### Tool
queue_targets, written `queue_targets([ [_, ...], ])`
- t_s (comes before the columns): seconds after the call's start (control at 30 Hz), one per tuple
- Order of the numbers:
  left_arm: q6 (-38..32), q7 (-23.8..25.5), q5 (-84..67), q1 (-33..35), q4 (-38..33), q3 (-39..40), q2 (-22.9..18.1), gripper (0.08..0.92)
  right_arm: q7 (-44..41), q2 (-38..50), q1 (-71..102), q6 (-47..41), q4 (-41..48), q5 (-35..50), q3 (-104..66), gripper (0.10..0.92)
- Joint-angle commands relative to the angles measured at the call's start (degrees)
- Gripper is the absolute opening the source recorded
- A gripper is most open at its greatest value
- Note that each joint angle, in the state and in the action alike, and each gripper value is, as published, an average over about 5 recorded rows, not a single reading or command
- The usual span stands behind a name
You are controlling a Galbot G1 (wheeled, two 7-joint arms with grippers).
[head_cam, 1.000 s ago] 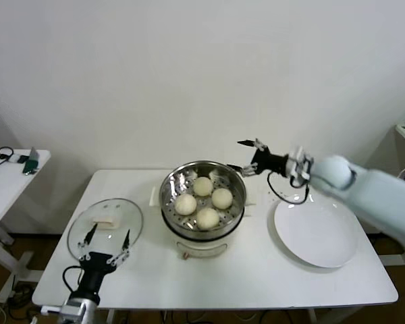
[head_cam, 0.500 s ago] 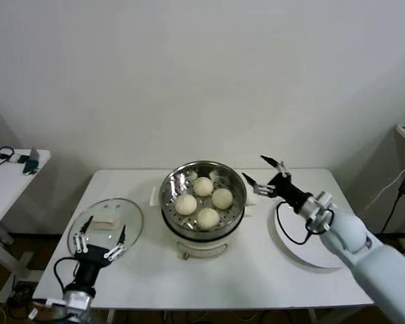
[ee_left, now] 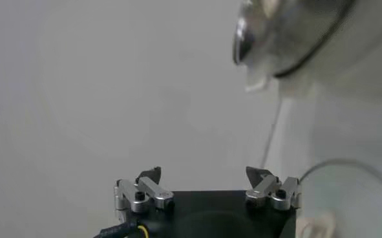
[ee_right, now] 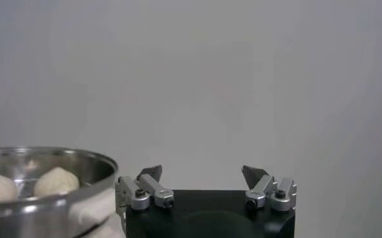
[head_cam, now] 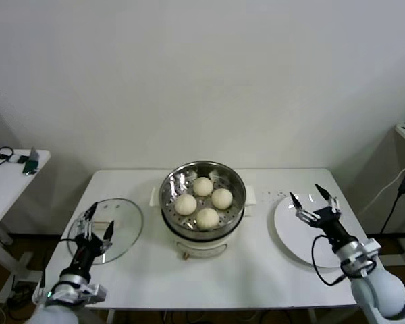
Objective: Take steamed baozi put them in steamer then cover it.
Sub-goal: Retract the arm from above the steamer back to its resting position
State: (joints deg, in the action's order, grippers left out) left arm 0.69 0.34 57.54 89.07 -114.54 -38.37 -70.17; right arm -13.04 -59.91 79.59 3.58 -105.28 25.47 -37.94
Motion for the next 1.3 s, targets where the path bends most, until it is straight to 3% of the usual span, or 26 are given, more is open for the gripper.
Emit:
queue_targets([
  [0.03,3.04,-2.38,26.43,-7.91,15.84,6.06,5.76,0.823,-1.01,-8.96,8.88,-2.24,-2.05,-4.1,-6.45,0.823],
  [0.77,1.16,-7.02,26.93,-21.58,35.55,6.99,2.76,0.823,-1.67,-9.45,9.21,-2.23,-2.25,-6.42,-7.6,0.823],
  [1.3,1.04,-8.67,26.54,-25.74,40.59,6.91,2.59,0.823,-2.67,-9.68,9.29,-1.86,-1.53,-6.68,-8.42,0.823],
])
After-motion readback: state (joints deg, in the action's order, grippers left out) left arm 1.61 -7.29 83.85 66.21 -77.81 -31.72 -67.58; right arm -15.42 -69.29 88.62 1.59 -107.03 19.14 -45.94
